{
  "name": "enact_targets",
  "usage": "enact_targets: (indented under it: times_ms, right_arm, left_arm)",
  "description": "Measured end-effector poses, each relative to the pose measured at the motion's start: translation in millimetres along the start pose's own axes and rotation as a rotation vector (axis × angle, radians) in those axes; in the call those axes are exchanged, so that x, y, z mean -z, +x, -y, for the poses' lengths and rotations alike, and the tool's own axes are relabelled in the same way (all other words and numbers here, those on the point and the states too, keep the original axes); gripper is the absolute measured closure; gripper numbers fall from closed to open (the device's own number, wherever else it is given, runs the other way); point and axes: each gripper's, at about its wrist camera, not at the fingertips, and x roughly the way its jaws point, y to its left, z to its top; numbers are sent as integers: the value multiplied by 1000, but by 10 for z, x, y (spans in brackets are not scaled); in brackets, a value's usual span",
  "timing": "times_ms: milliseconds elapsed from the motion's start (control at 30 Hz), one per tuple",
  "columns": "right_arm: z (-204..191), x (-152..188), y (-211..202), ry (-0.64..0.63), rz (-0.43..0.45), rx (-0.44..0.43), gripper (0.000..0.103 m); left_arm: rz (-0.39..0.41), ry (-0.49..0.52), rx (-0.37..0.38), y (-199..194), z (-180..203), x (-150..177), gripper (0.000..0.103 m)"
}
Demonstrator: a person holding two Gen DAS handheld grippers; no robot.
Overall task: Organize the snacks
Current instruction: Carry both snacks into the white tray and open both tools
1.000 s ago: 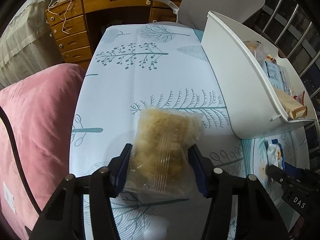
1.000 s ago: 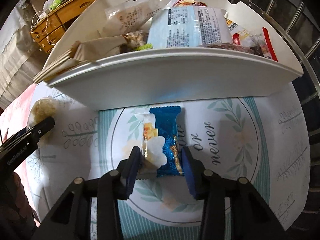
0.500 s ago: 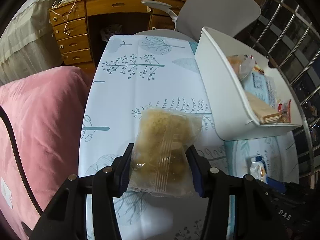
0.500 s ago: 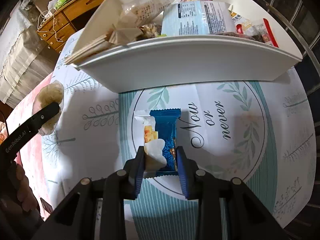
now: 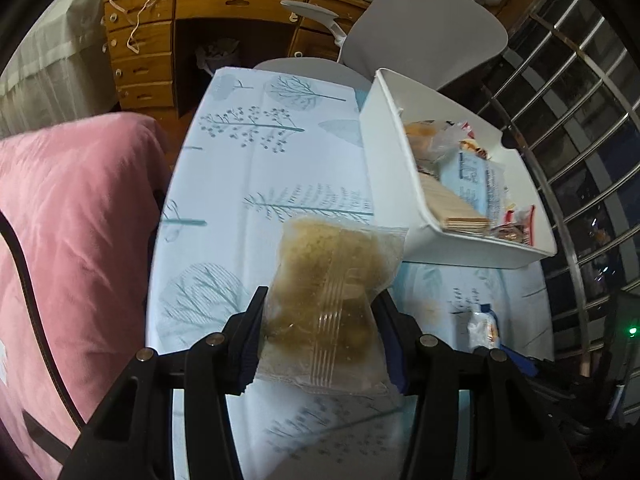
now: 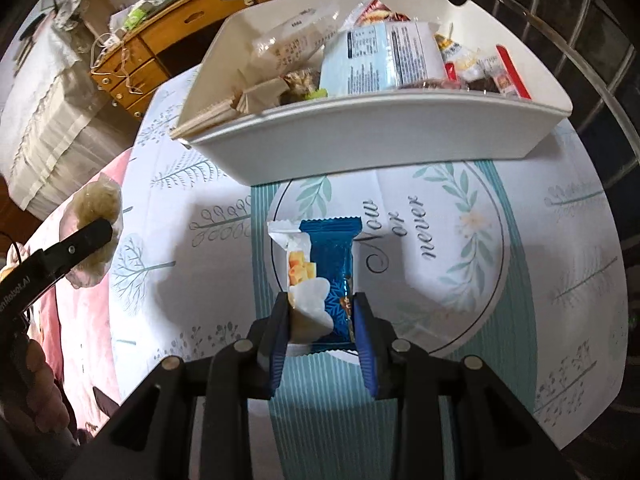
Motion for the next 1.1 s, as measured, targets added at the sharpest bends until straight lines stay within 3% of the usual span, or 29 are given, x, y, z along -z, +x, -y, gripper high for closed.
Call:
enact_targets:
  times_ms: [133, 533, 800, 1100]
  right_arm:
    - [120, -27, -133, -34, 31, -27, 72]
    - [696, -368, -572, -193, 146, -42, 72]
    - [1150, -761, -685, -242, 215, -43, 72]
    - [1392, -999, -569, -338, 237, -55, 72]
  left_arm:
    - [-27, -30, 5, -76, 214, 73, 54]
    - [-4, -38, 12, -127, 1078, 33, 54]
    - [19, -8, 6, -18, 1647, -204, 54]
    - [46, 29, -24, 140, 2064, -661, 54]
